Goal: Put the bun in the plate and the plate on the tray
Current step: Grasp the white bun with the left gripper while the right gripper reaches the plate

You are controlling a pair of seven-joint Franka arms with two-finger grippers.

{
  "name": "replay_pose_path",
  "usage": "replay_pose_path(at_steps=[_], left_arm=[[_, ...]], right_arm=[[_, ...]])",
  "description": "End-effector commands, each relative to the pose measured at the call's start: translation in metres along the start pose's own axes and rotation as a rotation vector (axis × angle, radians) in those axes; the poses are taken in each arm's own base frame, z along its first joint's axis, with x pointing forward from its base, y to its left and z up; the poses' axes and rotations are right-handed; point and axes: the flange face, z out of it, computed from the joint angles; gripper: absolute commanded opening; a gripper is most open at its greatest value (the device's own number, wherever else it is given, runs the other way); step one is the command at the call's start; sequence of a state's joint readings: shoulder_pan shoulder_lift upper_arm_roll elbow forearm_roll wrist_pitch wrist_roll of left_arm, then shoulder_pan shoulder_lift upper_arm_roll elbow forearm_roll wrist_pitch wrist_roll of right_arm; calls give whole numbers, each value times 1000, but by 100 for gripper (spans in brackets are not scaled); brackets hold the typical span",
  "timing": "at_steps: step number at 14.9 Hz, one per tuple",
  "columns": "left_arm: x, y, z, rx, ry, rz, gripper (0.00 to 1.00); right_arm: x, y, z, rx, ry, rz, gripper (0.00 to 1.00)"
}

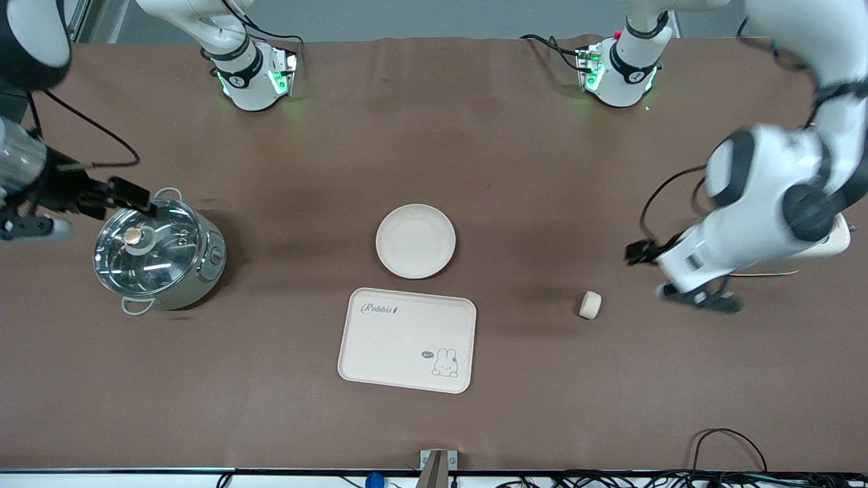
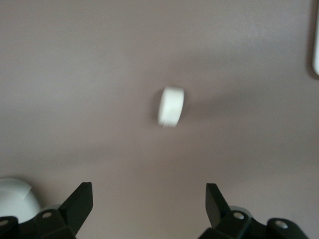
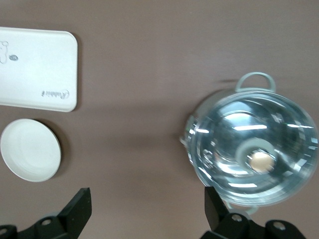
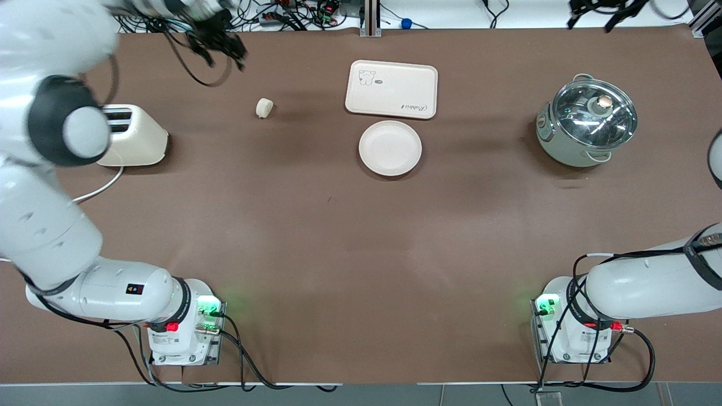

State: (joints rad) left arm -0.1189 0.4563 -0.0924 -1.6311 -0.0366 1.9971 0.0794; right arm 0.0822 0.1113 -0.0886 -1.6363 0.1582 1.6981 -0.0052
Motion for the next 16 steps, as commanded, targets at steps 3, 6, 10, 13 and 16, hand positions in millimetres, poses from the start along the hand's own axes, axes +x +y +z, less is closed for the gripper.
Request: replay_pose_path(at_steps=[3,6,10,13,16], left_arm=[[27,14,122,29,53,119,100],[18,16,148,29,67,125,100],[11,14,158,26,55,121,63],[10,17,158,25,55,122,22],[14,39,143,6,71,141,11]], right_arm=[[3,-13,72,73,-20,27,100],[-7,-34,129,134,-12,44,100],[-43,-88,214,182,-9,61,100],[-68,-128,272,201,19,103,100],[-79,-162,320,230,29,194,100]])
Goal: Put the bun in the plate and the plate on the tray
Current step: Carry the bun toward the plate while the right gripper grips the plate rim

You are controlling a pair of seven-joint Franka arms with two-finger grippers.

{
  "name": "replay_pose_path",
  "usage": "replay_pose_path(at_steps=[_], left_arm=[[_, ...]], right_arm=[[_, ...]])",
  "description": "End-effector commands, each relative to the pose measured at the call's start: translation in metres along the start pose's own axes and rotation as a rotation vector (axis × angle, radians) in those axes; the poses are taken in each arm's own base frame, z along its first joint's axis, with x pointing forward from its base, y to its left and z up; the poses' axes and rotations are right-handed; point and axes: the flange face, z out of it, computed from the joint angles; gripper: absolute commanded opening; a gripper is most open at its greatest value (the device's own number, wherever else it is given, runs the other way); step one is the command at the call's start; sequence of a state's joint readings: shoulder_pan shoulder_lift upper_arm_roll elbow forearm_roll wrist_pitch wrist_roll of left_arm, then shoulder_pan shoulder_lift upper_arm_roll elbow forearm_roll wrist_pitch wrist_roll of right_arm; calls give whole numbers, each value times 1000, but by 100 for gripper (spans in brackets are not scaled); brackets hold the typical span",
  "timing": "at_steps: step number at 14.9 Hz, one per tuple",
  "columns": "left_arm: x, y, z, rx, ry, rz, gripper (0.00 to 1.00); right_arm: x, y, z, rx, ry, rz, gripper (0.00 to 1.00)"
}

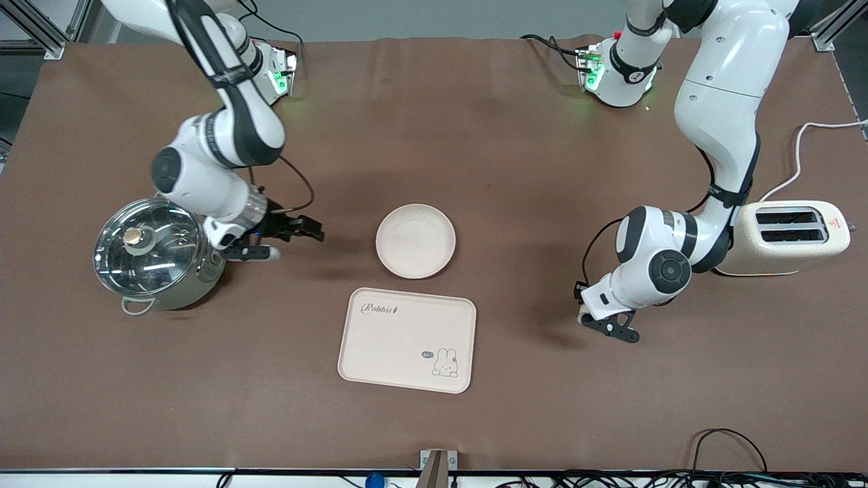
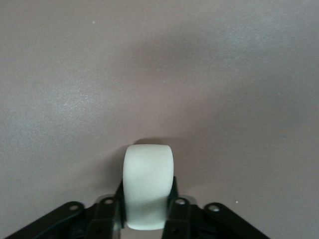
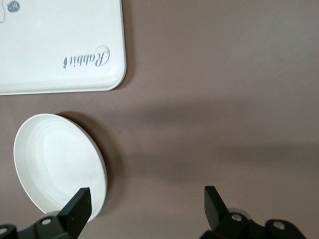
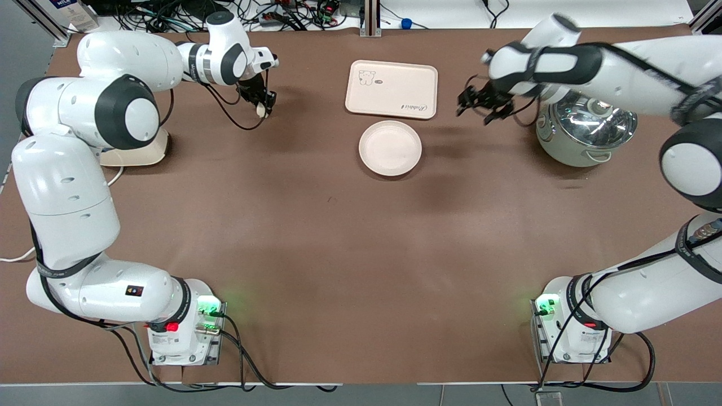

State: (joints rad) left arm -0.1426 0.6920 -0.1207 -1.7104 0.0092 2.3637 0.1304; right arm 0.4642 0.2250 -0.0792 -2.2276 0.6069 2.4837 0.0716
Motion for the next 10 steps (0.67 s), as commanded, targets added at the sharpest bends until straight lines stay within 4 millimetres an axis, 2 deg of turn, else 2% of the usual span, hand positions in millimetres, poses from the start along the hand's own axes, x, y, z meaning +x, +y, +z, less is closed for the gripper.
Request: replay_pose_path(at_steps=[1,3,5,8,10], left_arm=[[1,32,-33,-14,29,40,10],[8,47,-57,-26,6,-19,10],[14,79,-74,-57,-26,-106,10],[14,147,-77,-111,-50,-323,10],[13,193,-69,-133,-73,-430,10]], right_arm=[[-17,-20,48,22,43,70,100],[-35,-39,75,28,78,78,100],[-44,-44,90,27,75,90,100],[-63,-60,114,28,112,100,100],[-64,-60,119,24,114,99,98]])
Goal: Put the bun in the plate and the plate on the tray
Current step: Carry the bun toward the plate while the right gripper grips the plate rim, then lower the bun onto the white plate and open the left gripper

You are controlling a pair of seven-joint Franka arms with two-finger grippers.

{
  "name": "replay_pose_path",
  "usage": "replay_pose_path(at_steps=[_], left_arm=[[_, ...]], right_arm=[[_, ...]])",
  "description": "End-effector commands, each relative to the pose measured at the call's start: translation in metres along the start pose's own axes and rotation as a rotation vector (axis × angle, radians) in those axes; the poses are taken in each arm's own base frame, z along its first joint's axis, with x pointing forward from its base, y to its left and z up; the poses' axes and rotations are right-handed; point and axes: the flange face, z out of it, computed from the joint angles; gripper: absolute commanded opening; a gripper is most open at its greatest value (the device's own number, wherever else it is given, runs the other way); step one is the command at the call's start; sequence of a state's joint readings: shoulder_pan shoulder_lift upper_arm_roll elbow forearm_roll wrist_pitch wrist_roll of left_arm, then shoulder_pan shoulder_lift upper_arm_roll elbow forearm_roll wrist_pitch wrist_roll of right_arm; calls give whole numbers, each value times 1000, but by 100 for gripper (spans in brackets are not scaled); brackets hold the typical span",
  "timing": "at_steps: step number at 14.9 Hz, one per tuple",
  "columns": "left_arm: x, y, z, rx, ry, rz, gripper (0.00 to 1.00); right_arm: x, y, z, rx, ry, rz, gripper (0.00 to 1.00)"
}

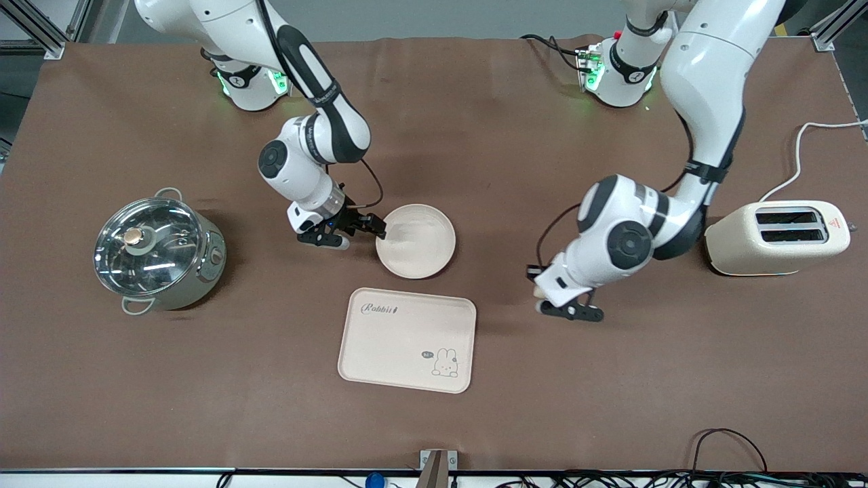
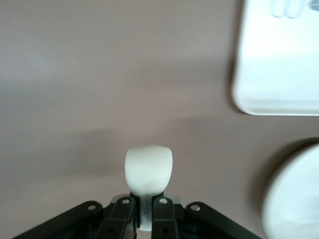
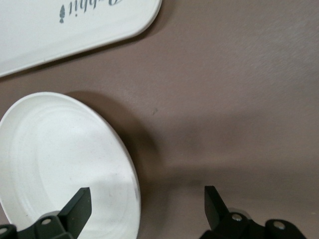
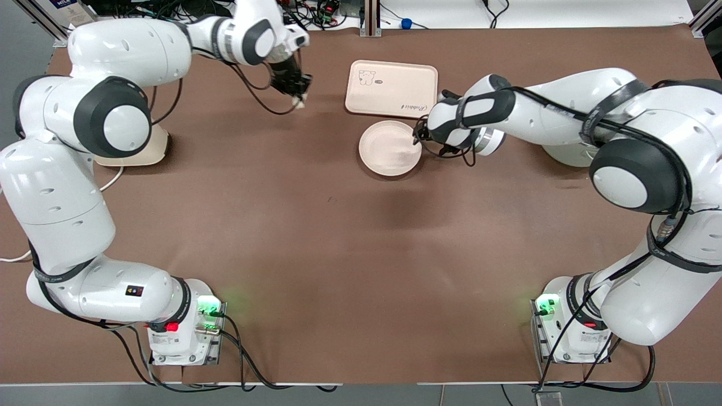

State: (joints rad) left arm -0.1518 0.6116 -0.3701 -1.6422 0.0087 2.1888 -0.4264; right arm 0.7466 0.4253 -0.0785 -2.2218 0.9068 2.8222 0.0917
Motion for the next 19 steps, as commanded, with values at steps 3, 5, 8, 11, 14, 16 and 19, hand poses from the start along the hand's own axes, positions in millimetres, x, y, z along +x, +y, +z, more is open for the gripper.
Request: replay_pose_path(at_steps=[3,5,8,11,14,16,19], left_arm=[[-43,118,29,-24,-31,-207,10],[-54,159,48,-50,-33,-281,11],[-53,176,68,-133,10,-376,20],[-62,189,87,-160,24,-375,100],[-65,194,89,-166,22,-402,100],[-65,193,90,-164,22,-405,100],[-65,194,87,-165,27,-402,100]], right_arm=[[-1,0,3,6,14,25,89],[-2,0,5,4,13,23,81],[-4,-1,7,0,14,20,72],[-6,-3,12,-5,27,11,57],[-8,-5,13,-6,37,2,31],[-14,-10,14,-7,54,-16,1],[-15,-8,18,-13,52,-19,0]])
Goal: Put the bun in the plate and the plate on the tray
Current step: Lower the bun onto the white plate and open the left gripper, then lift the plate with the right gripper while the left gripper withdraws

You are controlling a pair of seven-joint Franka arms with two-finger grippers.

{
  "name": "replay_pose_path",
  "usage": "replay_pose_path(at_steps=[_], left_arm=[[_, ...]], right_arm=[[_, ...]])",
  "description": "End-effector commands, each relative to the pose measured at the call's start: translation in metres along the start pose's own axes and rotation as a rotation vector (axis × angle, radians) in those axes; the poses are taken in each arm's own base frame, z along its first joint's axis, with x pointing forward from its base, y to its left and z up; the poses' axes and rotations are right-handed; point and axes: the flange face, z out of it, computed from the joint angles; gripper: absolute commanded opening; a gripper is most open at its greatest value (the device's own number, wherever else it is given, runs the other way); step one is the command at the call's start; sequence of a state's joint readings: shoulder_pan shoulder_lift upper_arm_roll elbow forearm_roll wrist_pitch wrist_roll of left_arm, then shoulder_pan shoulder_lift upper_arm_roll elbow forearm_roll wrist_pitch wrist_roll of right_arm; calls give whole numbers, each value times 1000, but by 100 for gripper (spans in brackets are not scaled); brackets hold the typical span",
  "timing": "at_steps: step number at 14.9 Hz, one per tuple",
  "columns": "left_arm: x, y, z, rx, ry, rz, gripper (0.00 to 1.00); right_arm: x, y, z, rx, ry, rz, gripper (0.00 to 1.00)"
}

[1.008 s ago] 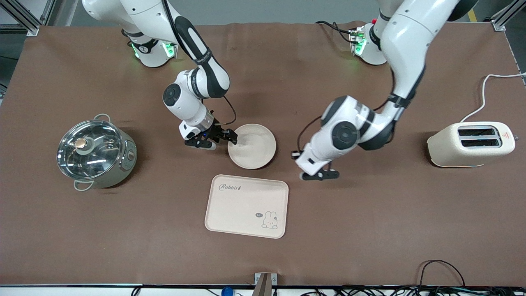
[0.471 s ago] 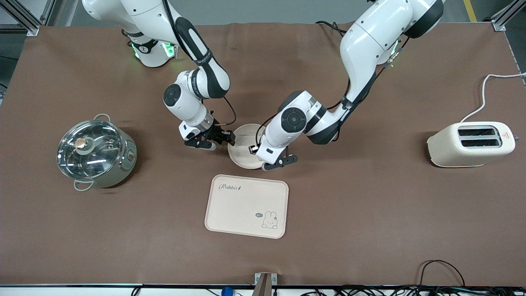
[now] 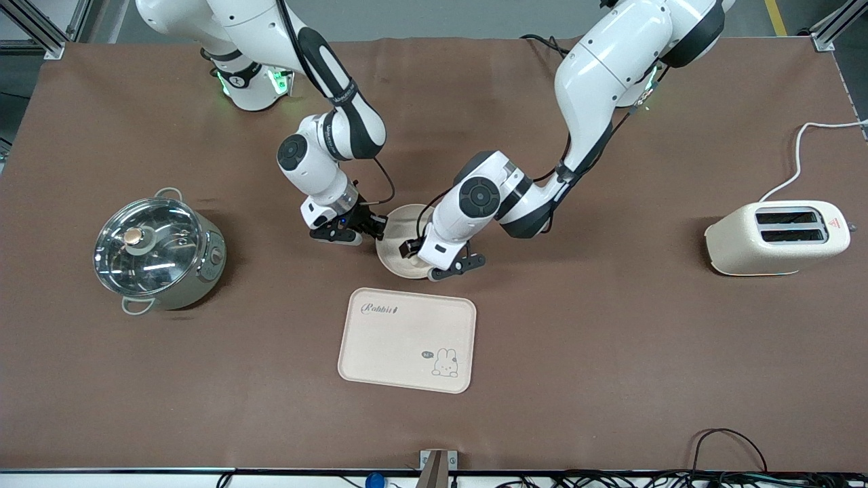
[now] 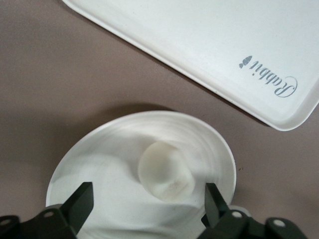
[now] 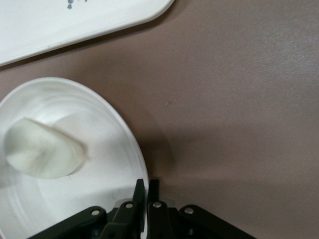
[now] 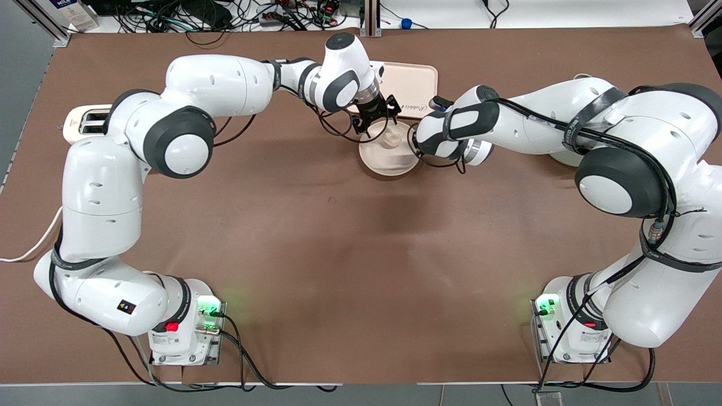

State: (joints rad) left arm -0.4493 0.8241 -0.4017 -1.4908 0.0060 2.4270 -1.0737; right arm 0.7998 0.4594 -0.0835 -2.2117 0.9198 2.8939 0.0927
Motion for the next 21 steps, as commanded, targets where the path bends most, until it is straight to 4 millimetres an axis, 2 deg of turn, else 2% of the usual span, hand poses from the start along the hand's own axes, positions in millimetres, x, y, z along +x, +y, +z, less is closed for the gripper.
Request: replay_pose_path(at_steps=[1,3,4,5,8,9,10,12,14,15,18,20,21], left_arm=[[0,7,-7,-14,10,-8,100],[21,0,-25,-10,42,2,100],[48,-13,-50,8,75,37,100],[64,-23,-76,51,92,112,100],[123,-70,-168,129,111,270,100],[139,-87,-193,148,117,295,100],[159,-112,-228,168,131,335,100],[180,-149,-292,198,166,369,100],[181,-180,-355,229,186,380,100],[173,-192,-384,251,173,391,100],[128,-206,-466,295,209,409,100],[100,-209,-498,322,218,420,100],[92,-211,-504,331,211,422,100]], right_arm=[[0,3,4,-2,10,11,0],[2,4,3,0,12,15,0],[4,5,1,0,12,19,0],[7,6,-1,4,11,24,0],[15,2,-19,42,15,67,0],[18,1,-22,57,-5,91,0],[28,-8,-27,81,-9,96,0],[52,-10,-38,112,8,115,0],[74,-17,-48,142,40,122,0],[87,-19,-46,148,52,125,0],[149,-25,-30,173,48,123,0],[199,-20,-23,168,47,89,0],[217,-16,-21,160,30,70,0]])
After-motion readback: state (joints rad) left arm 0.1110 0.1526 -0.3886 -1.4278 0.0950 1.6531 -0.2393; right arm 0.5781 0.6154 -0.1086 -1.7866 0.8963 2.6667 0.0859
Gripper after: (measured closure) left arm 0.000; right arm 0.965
